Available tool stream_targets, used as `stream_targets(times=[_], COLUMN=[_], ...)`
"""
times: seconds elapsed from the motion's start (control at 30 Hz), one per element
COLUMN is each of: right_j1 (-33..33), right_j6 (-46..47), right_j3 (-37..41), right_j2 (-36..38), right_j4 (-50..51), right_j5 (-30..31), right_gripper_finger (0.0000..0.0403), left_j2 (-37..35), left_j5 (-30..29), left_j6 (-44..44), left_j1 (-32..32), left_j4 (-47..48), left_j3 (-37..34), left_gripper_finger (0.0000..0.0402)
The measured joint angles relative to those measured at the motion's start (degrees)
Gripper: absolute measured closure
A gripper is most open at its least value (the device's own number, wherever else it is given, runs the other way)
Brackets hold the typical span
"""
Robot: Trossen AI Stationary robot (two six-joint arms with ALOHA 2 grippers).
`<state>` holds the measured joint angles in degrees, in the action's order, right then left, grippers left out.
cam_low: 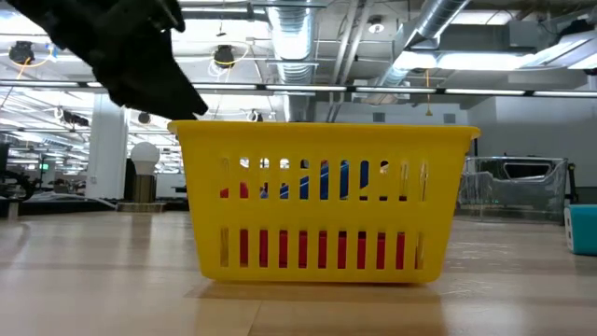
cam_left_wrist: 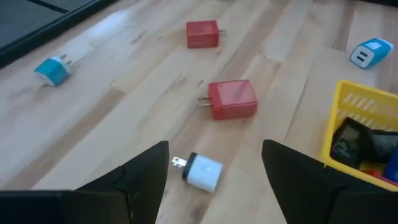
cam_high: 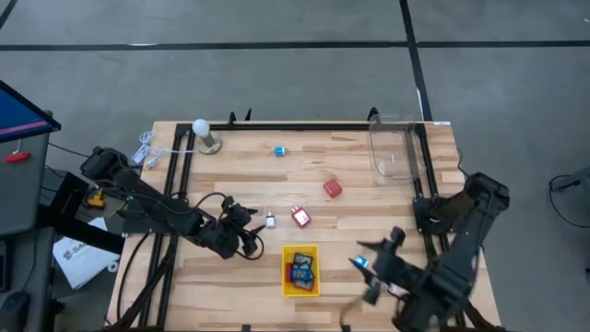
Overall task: Pick & Place Office items
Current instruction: Put the left blue charger adapter into the transparent bin
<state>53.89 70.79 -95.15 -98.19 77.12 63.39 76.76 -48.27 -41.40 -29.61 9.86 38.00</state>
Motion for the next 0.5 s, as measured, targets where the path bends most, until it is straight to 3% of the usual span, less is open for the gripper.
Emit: stream_targets(times=[0.5], right_j1=[-3.7], right_j6=[0.8], right_j3=[0.0], right_j2=[2.2], right_j4=[1.7], right_j5=[-2.0], right_gripper_finger=[0.02], left_j2=[-10.0], left_j5=[-1.1], left_j6=[-4.2], left_j1=[0.4], left_j4=[-1.3], left_j3=[-11.2], left_gripper_finger=[0.014])
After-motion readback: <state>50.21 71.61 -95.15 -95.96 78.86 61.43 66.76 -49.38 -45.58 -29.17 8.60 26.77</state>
